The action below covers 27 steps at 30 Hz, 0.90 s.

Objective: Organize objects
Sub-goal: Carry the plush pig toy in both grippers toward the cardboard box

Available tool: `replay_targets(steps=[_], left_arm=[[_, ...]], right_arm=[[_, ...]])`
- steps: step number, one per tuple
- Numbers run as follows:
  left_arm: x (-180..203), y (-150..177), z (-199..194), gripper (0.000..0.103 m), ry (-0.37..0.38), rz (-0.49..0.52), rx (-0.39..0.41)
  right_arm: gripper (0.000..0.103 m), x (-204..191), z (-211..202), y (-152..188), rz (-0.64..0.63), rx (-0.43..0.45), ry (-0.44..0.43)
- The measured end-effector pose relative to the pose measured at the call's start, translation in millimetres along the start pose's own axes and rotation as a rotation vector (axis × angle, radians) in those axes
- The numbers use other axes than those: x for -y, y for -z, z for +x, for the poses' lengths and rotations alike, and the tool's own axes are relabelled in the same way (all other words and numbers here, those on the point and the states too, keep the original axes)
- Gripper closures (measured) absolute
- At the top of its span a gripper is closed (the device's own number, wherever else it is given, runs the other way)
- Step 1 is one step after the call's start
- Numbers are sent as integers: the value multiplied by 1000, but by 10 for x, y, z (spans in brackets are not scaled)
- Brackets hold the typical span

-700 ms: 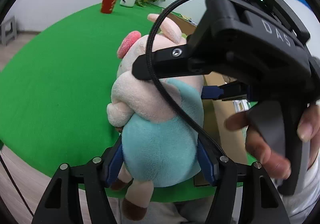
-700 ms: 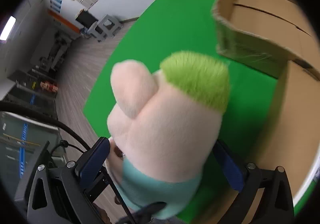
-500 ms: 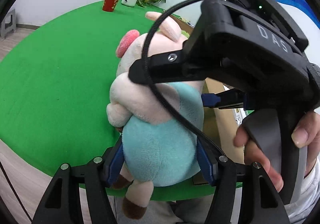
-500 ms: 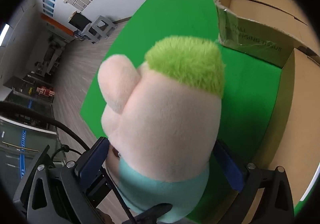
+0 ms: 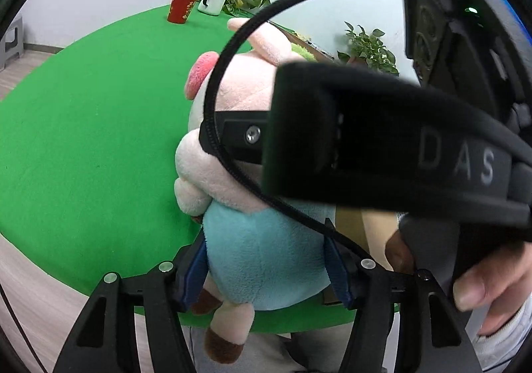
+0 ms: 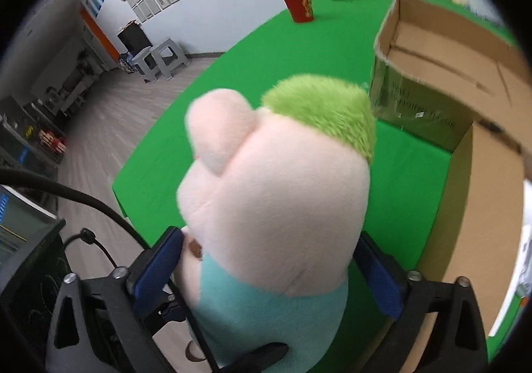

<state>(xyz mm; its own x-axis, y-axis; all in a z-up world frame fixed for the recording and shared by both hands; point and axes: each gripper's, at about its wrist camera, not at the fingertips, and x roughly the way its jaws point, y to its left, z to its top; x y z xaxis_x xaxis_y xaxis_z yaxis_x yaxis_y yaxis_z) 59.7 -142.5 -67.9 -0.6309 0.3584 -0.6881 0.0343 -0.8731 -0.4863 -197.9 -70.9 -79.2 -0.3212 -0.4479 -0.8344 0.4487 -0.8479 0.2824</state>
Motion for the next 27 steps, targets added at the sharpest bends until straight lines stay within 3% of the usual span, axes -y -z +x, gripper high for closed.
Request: replay_targets(steps=[5, 8, 13, 19, 24, 25, 26, 27], left_arm=[[276, -144, 17, 47, -10, 35, 12], [501, -294, 21, 47, -12, 74, 36], [1019, -762, 3, 47, 16, 182, 118], [1797, -1626, 7, 48, 96, 361, 232], [2130, -2311, 7, 48, 138, 453, 288], [1986, -2646, 37, 48, 145, 458, 293], [2088, -2872, 136, 48, 152, 469, 299], [2171, -2890, 91, 47, 156, 478, 304]], right_arm=[[24, 10, -57, 0, 20, 57, -1], [27, -85, -60, 12, 26, 104, -8], [30, 22, -529, -144, 12, 262, 16], [32, 236, -1263, -465, 15, 505, 90], [32, 453, -1688, -674, 17, 635, 149], [32, 479, -1721, -689, 15, 650, 157], [32, 502, -1755, -724, 14, 664, 165], [32, 545, -1802, -783, 14, 680, 174]])
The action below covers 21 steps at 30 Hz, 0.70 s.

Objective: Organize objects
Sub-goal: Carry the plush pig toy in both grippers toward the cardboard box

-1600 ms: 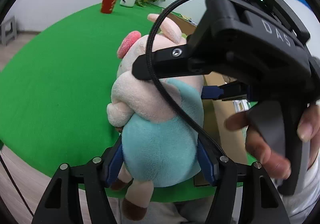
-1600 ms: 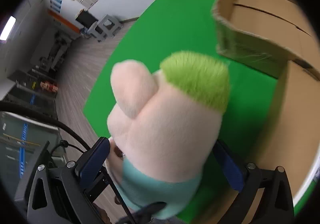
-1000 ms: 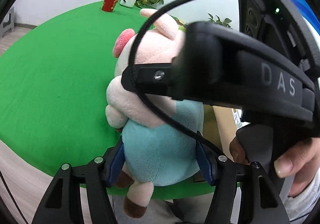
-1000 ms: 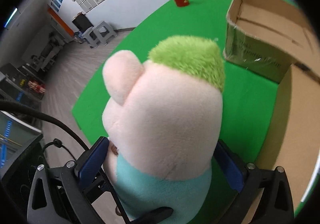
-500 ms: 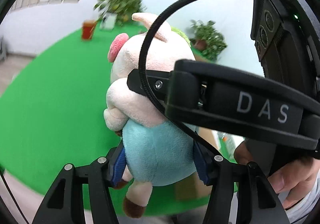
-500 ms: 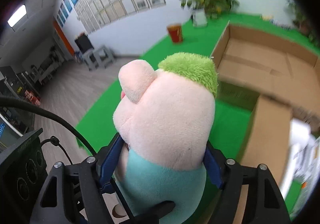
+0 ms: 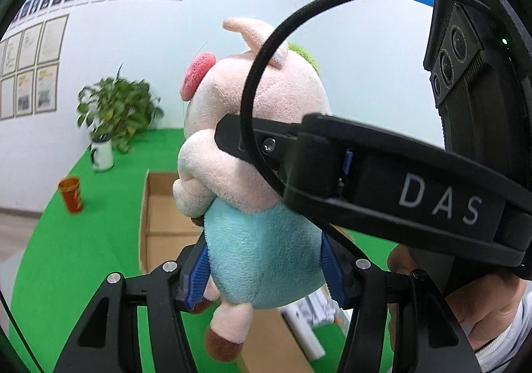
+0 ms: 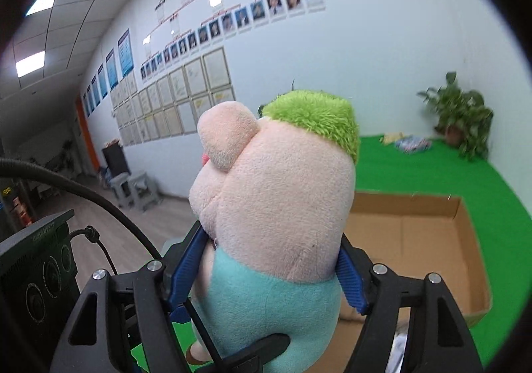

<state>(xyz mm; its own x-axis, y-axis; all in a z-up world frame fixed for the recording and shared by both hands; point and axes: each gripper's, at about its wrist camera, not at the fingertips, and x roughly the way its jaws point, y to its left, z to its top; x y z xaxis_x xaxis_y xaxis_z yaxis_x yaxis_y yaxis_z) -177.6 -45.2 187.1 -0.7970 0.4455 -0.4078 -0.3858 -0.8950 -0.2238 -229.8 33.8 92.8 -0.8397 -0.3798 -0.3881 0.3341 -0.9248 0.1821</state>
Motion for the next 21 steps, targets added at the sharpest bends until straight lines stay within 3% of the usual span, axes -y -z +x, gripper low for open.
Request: replay_targets(steps=[4, 5, 10, 13, 19, 21], left_arm=[[-213, -388, 277, 48, 13, 14, 11], [-76, -464, 243, 48, 16, 15, 14], [-418, -678, 594, 48, 23, 10, 18], [-472, -517, 621, 48, 24, 5, 13], [-851, -417, 1117, 48, 17, -31, -46], [-822, -282, 1138, 48, 8, -47, -68]], right_arm=[[32, 102, 57, -138, 3, 29, 14], [32, 107, 66, -157, 2, 34, 16], [32, 210, 167, -284, 4, 47, 18], [32, 252, 299, -347, 7, 38, 17], [32, 428, 659, -380, 46, -21, -1], [32, 493, 807, -338, 65, -51, -13]])
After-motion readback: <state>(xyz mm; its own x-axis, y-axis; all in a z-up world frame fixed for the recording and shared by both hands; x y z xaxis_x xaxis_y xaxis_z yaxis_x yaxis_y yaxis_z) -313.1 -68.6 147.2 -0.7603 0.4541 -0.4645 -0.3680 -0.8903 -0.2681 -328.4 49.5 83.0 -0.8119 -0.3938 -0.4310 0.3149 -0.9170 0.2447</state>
